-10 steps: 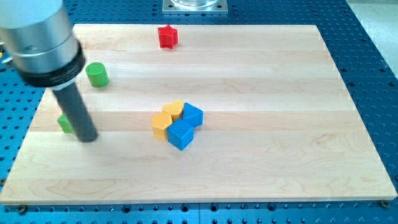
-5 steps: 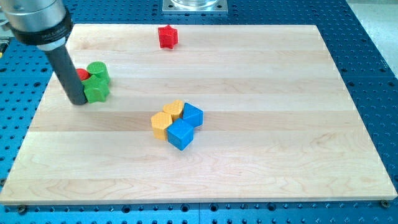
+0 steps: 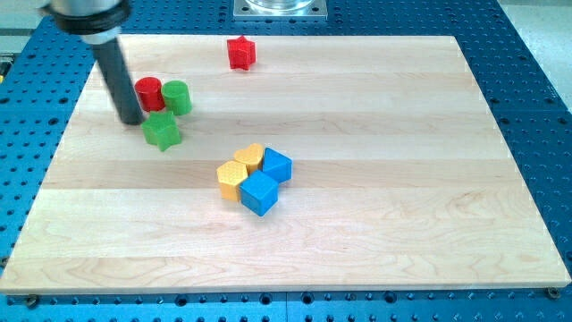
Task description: Make a group with the red circle and green blocks
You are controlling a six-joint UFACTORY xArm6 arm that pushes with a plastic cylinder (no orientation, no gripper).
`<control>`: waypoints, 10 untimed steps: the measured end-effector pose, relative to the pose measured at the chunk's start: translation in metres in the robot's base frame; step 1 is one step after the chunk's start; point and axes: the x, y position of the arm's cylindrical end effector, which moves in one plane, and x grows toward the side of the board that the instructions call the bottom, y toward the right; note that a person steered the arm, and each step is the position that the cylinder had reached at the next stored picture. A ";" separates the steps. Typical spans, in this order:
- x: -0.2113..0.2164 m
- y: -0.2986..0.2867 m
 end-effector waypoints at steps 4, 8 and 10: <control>0.030 0.061; -0.020 -0.013; -0.047 0.037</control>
